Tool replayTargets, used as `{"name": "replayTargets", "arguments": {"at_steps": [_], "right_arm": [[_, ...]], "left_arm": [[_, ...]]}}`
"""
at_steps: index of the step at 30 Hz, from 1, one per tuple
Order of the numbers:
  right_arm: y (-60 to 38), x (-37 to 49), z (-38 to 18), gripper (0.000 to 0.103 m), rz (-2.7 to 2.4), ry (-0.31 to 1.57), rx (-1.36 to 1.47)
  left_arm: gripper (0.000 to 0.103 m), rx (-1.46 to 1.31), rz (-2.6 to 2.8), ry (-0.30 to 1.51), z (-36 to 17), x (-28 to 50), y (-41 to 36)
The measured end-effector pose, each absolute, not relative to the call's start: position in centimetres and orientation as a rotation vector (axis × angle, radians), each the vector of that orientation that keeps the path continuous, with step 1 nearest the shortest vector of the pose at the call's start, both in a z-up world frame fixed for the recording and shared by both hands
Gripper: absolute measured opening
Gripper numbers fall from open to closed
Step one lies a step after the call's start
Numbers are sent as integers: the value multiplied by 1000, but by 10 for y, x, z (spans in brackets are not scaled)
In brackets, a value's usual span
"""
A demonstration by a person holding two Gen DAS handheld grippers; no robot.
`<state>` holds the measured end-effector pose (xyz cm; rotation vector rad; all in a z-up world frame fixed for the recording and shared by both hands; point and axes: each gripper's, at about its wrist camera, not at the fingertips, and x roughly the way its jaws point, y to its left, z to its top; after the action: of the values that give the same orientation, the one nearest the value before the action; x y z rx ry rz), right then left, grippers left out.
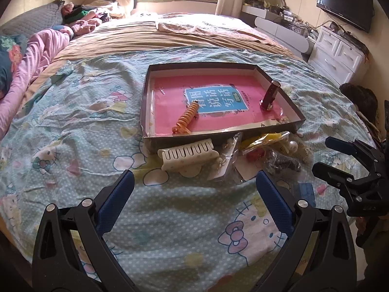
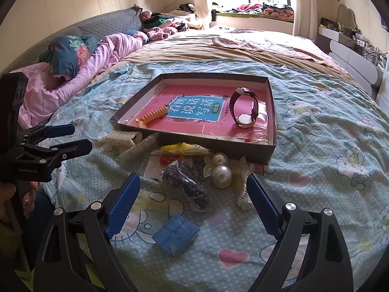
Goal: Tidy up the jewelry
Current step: 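Grasp the bagged dark bracelet with the right tool while the left tool grasps the clear bag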
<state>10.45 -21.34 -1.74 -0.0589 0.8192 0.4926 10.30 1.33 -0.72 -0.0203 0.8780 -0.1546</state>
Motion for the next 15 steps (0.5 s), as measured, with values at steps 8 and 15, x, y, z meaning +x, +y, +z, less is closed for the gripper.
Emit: {"name": "replayTargets", "arguments": {"at_steps": [8, 15], "right_arm": [[-212, 110, -37, 84, 508, 880, -47], [-207, 121, -55, 72, 524, 931, -37]], "left_arm": [[81, -20, -225, 918, -24, 102, 0], [56, -14, -242, 962, -41, 106, -4]]}}
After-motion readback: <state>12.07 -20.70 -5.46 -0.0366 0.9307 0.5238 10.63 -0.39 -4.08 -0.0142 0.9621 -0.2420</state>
